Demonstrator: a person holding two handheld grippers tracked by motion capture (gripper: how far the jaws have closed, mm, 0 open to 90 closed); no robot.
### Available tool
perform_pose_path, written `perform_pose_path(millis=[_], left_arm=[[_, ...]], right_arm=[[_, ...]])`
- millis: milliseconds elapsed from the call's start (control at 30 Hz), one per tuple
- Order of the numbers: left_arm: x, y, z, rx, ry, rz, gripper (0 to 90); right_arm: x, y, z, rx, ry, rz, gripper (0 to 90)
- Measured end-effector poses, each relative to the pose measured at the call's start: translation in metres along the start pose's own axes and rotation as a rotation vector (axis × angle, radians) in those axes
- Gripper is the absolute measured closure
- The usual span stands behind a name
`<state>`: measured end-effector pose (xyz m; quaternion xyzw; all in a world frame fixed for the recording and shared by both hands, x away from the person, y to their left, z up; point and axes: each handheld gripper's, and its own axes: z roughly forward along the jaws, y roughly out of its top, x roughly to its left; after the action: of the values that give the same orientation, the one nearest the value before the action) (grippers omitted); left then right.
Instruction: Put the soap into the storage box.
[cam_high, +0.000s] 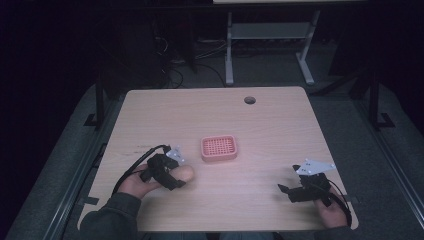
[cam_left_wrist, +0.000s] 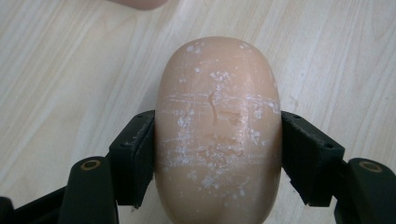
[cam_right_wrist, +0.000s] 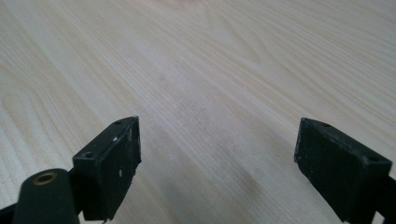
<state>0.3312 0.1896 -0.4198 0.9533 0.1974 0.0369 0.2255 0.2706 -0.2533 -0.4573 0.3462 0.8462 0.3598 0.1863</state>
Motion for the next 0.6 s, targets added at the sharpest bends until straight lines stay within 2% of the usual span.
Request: perform_pose_path(millis=[600], left_arm=[[0.007, 0.022, 0.005, 0.022, -0.009, 0.026, 32.3]], right_arm=[[-0.001, 0.000, -0.001, -0.019, -0.005, 0.010, 14.1]])
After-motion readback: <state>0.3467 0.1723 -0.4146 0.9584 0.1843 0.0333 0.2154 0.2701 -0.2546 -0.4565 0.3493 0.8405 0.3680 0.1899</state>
